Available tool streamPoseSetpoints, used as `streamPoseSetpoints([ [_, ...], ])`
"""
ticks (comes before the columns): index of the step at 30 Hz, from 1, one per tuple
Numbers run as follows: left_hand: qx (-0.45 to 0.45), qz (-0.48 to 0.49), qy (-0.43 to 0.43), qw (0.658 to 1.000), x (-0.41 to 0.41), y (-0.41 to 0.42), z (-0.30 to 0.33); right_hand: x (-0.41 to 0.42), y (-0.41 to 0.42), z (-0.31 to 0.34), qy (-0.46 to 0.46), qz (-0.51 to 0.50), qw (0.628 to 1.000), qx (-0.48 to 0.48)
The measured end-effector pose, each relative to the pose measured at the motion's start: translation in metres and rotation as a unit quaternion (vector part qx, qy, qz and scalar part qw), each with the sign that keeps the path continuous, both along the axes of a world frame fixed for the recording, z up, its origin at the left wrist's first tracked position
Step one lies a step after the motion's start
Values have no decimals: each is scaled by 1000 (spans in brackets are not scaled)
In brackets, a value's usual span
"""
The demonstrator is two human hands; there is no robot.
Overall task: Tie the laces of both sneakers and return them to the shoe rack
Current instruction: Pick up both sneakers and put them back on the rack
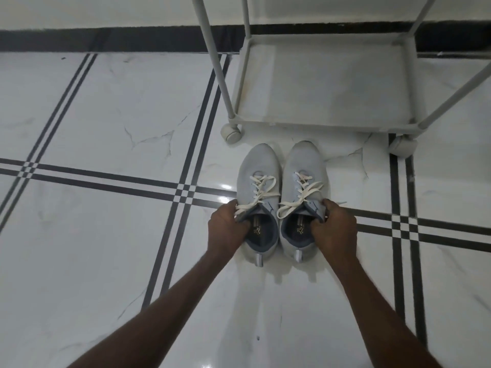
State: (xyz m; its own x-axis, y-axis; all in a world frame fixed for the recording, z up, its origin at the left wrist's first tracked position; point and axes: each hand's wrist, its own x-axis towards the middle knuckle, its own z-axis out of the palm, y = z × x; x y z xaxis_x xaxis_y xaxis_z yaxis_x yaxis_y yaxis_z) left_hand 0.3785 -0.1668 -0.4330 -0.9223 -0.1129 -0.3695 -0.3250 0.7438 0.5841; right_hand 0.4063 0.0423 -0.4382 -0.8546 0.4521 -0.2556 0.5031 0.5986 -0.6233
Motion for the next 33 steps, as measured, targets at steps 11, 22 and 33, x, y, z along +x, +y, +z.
streamPoseSetpoints([
  [11,67,5,34,997,40,-2,256,36,7,273,-9,1,1000,5],
  [22,86,-38,92,991,-27,25,517,-5,39,543,22,-43,999,11],
  [33,45,-73,131,988,-184,96,553,-159,108,577,67,-108,987,-99],
])
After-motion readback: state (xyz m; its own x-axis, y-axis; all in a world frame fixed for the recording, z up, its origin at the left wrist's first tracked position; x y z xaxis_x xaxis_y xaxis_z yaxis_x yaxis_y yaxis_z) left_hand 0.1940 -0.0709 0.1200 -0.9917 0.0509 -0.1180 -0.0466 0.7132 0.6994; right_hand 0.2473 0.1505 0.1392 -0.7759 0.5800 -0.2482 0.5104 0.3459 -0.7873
